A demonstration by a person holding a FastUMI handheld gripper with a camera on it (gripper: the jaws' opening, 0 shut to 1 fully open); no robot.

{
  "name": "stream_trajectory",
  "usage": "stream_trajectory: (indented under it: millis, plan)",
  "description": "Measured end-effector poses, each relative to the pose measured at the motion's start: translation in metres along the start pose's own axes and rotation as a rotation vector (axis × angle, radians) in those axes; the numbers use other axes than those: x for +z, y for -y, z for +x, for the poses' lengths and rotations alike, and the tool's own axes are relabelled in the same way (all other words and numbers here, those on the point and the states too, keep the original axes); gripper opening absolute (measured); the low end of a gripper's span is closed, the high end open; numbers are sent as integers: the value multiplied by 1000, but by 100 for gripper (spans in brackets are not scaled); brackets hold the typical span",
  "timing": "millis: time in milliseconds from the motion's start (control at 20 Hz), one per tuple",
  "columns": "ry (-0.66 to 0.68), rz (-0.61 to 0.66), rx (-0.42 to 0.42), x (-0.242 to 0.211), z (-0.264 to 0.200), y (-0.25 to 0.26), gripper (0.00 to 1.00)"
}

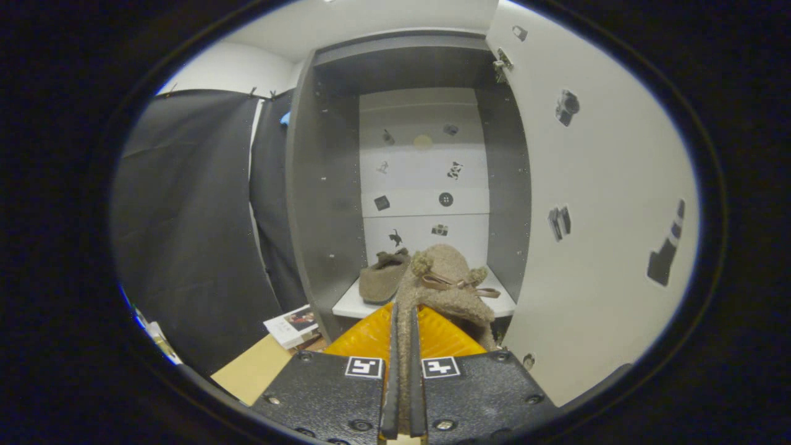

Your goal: Open the shoe cabinet door, grab the shoes and put them into the shoe cabinet, then close the shoe cabinet door.

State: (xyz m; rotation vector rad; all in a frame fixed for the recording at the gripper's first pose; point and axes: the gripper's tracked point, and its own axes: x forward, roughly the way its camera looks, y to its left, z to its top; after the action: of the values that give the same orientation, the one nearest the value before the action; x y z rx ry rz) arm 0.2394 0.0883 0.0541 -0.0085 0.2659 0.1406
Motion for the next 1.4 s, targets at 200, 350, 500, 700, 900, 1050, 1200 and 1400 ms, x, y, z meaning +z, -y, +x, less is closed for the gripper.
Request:
stream_trajectory:
  millis: [200, 350, 500, 700, 900, 1050, 1200, 1400]
  plan:
    - [13, -12, -76, 36, 73, 18, 10]
    - [-29, -62, -97, 40, 134, 28, 11]
    - [-63, -104, -122, 32, 175, 45, 11]
    - [-130, -217, -169, 8, 211, 69, 11]
    - [-142, -320, -193, -1, 237, 91, 11]
    - [-156, -358, -180, -10, 249, 97, 11]
    - [-177, -285, -147, -20, 258, 89, 11]
    - [-167, -213, -141, -20, 259, 73, 19]
